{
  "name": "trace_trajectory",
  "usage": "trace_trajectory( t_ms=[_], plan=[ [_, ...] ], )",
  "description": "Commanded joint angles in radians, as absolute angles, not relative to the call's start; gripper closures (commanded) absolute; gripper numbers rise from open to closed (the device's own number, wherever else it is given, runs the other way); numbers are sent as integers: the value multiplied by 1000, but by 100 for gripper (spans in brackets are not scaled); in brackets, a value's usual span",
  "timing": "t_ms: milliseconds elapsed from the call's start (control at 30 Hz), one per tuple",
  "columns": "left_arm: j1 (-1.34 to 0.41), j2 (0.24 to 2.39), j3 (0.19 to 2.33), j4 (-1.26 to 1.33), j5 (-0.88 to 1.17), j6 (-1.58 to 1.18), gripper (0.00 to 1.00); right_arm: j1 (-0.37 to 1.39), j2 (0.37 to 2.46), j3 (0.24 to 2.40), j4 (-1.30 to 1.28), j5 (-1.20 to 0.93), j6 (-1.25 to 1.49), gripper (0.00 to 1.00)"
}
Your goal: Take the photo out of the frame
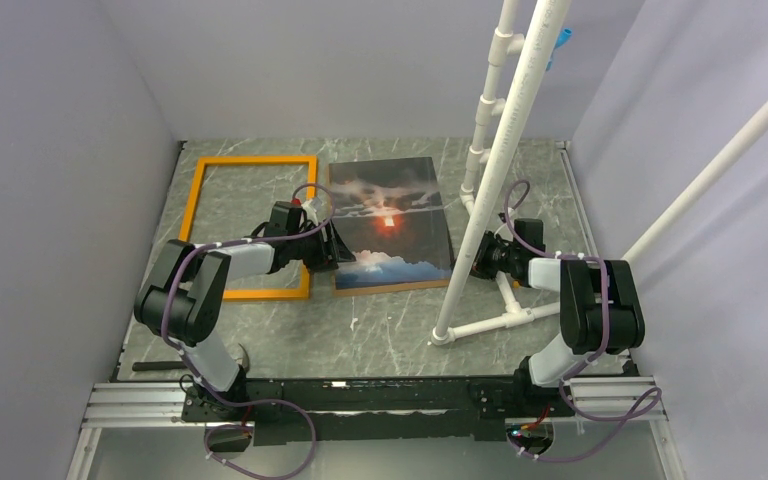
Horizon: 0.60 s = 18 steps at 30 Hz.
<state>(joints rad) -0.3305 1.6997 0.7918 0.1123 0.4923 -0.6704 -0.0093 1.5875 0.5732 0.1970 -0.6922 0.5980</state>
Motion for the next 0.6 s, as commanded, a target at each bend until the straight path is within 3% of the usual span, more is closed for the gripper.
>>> trace_trajectory(
  t_ms=[0,333,467,567],
  plan=[
    [-334,1746,756,64,413,-643,33,-5,1569,554,290,-740,638,89],
    [-334,1743,749,61,409,-637,33,-8,1608,520,388,-779,698,88],
    [-333,1743,748,58,407,-634,33,-9,1584,518,376,-775,696,100],
    [-332,1746,747,61,410,-636,33,-16,1552,509,363,-778,699,100]
  ],
)
